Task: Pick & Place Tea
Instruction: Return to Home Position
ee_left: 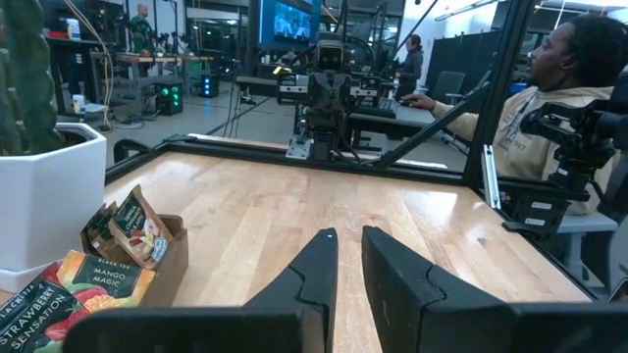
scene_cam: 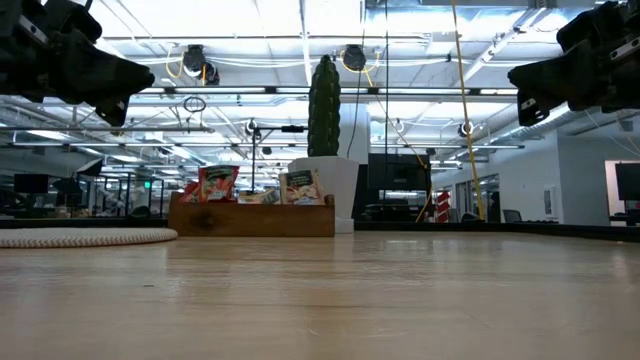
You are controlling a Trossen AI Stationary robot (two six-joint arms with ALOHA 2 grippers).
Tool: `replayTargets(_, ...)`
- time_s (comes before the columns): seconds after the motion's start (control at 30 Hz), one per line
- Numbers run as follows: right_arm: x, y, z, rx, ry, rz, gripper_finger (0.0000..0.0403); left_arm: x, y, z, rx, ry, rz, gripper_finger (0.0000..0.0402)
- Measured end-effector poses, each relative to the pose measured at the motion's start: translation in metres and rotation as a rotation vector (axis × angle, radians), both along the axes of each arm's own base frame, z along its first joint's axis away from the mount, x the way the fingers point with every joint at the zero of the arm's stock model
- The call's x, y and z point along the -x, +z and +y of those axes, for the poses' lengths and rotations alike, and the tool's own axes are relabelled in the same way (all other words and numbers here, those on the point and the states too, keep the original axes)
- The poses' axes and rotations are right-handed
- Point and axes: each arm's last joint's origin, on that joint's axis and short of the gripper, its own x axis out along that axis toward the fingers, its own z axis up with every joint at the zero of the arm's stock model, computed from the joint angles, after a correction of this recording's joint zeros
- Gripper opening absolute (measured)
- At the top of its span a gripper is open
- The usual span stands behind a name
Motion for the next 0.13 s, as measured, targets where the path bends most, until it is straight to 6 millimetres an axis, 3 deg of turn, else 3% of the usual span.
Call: replayTargets(0.13,0.0000,0.0000,0.0000,0.000,0.000,0.000,0.0000,0.0000,-0.0001,0.0000,0.000,0.000,0.001,0.0058)
